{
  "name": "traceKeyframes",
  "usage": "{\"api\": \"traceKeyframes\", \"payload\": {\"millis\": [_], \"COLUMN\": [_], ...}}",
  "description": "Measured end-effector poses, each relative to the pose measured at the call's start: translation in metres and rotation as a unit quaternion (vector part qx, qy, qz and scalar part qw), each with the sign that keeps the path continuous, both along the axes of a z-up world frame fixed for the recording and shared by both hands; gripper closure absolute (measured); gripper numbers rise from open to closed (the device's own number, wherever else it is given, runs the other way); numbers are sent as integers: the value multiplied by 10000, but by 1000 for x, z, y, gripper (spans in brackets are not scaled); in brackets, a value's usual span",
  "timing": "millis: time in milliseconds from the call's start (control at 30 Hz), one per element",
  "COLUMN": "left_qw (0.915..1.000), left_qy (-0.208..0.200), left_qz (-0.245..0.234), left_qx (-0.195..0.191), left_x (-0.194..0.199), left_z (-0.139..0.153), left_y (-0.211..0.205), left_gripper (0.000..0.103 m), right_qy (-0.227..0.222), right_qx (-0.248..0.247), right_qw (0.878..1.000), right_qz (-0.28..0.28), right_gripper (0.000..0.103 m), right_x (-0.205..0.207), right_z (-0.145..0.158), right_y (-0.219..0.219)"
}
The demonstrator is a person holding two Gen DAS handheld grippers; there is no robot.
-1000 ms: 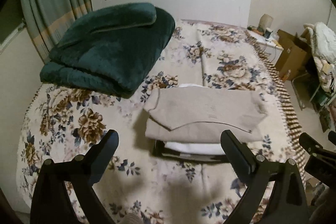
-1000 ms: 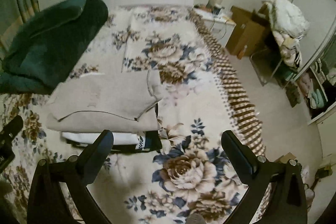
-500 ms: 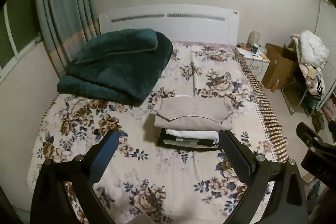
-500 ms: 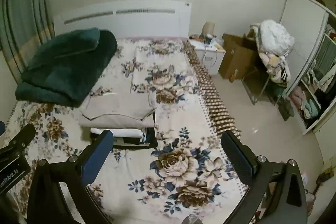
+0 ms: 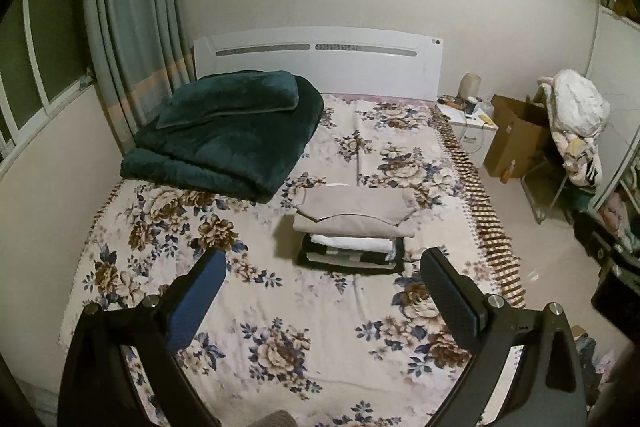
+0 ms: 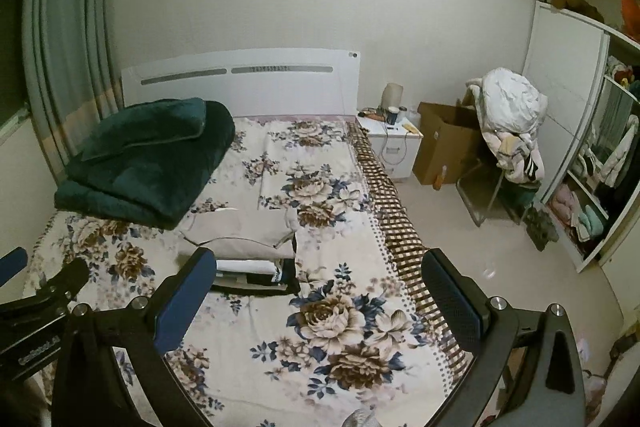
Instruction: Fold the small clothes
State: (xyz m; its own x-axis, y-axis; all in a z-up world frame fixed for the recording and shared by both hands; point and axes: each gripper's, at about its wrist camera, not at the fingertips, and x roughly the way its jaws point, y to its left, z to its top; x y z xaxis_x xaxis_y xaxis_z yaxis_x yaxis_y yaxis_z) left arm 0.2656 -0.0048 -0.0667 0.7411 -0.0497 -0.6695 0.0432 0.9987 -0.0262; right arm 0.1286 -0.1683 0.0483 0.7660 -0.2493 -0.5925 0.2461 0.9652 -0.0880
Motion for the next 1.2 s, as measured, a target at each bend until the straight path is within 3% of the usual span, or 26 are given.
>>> {"api": "traceKeyframes", "payload": {"millis": [400, 1200], "left_qw": [9997, 9996], "left_qy": [-243, -282], "left_qz": [10, 19], "left_qx": [95, 87], "left_x": [-28, -40], "left_z": [20, 25], "left_y": [-1, 1], "left_gripper": [0, 0], "right_qy": [-70, -124], "right_qx": [121, 135], "right_qw": [9999, 9995], "right_qz": [20, 242], "right_gripper": [0, 0], "right_x": [-29, -21], "right_z": [20, 34], "right_y": [-4, 4]}}
